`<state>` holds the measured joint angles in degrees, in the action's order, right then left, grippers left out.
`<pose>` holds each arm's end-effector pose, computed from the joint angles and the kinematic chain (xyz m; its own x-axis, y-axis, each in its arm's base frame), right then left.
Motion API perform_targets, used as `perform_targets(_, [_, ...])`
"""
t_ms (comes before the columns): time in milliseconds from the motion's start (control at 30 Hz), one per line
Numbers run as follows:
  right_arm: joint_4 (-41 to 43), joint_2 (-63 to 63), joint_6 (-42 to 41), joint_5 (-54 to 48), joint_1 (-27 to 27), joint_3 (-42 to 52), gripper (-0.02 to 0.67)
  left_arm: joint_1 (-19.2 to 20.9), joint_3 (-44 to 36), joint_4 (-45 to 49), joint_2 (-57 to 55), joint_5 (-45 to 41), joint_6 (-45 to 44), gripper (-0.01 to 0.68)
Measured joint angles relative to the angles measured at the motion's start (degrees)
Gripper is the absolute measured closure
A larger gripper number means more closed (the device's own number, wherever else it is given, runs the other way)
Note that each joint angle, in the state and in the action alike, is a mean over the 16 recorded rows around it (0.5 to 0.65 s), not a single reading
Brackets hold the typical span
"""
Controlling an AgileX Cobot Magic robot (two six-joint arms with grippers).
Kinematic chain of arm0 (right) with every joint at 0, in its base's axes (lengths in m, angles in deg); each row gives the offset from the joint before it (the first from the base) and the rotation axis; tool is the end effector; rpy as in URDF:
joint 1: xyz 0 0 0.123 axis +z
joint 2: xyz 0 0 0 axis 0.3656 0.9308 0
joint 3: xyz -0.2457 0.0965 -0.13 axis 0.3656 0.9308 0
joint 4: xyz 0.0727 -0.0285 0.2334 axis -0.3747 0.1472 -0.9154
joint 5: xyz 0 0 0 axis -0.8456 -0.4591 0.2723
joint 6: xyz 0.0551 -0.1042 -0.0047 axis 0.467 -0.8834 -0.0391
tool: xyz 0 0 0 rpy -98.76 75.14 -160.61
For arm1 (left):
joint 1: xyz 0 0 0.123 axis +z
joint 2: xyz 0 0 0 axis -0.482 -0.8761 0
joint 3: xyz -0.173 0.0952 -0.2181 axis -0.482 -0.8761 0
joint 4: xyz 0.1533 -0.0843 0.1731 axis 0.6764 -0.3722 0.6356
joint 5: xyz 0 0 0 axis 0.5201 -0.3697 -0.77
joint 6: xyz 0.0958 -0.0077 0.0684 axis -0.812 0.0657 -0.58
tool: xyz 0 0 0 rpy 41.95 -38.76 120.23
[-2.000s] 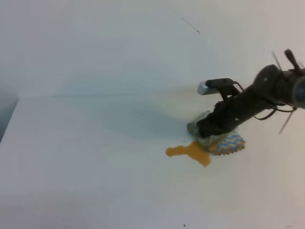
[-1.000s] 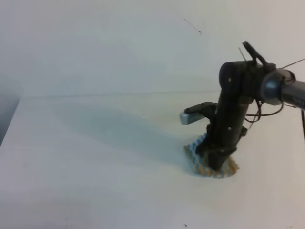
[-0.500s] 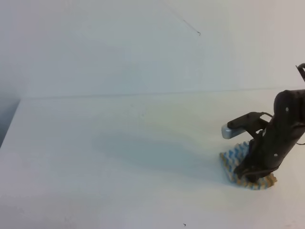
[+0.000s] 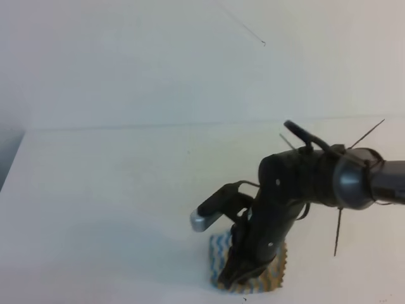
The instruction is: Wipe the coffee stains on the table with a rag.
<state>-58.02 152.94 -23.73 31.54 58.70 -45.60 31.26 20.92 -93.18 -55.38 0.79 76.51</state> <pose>0.2972 0.2530 0.0996 -0.6563 -0.7381 -0.1566 -0.7544 0.6385 0.1523 0.0652 -0.0021 0.1775 -0.2274 -0.2554 -0.9397 -0.0601 0.9668 -0.2482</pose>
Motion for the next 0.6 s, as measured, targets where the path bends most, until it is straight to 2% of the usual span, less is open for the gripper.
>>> perform_targets(167, [-0.7, 0.1, -0.3, -3.8, 5.9, -1.0, 0.648, 0.0, 0.0, 0.0, 0.0, 0.0, 0.0, 0.674])
perform_targets(333, [2.5, -1.1, 0.5, -7.2, 9.0, 0.5, 0.648, 0.0, 0.0, 0.0, 0.0, 0.0, 0.1, 0.674])
perform_targets(467, [8.8, -2.6, 2.9, -8.7, 7.9, 2.9, 0.648, 0.0, 0.0, 0.0, 0.0, 0.0, 0.1, 0.674])
perform_targets(600, [15.3, -4.0, 5.7, -8.3, 2.7, 5.3, 0.648, 0.0, 0.0, 0.0, 0.0, 0.0, 0.1, 0.674])
